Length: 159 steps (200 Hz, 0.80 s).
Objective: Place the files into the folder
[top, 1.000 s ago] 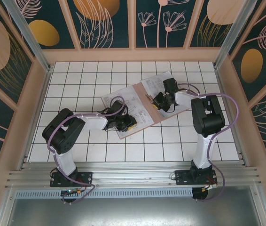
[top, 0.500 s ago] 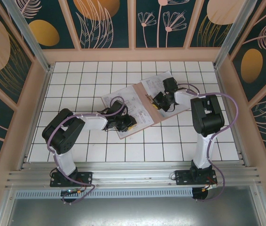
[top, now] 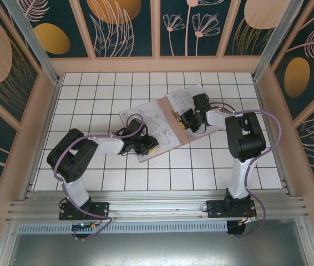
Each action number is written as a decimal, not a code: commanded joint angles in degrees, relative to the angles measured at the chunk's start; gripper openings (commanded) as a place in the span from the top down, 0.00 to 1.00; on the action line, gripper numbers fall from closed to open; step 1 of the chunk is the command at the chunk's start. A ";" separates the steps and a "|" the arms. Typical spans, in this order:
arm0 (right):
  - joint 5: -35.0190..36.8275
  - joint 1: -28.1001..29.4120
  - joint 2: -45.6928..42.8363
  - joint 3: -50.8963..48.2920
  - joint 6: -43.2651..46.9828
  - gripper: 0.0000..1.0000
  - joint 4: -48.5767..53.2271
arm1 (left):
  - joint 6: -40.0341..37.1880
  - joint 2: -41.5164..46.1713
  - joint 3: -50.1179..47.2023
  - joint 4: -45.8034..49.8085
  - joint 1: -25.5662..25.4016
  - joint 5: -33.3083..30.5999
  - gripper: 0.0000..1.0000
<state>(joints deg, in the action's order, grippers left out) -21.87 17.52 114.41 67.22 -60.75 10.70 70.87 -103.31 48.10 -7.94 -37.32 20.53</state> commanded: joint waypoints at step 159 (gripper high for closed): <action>9.54 0.90 4.28 4.07 0.53 1.00 22.97 | 0.69 -0.84 -2.19 7.99 1.45 -1.81 0.71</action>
<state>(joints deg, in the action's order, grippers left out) -19.66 18.94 114.78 74.76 -59.92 21.15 71.02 -102.78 47.31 -8.47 -36.36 20.56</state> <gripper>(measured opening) 0.057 0.287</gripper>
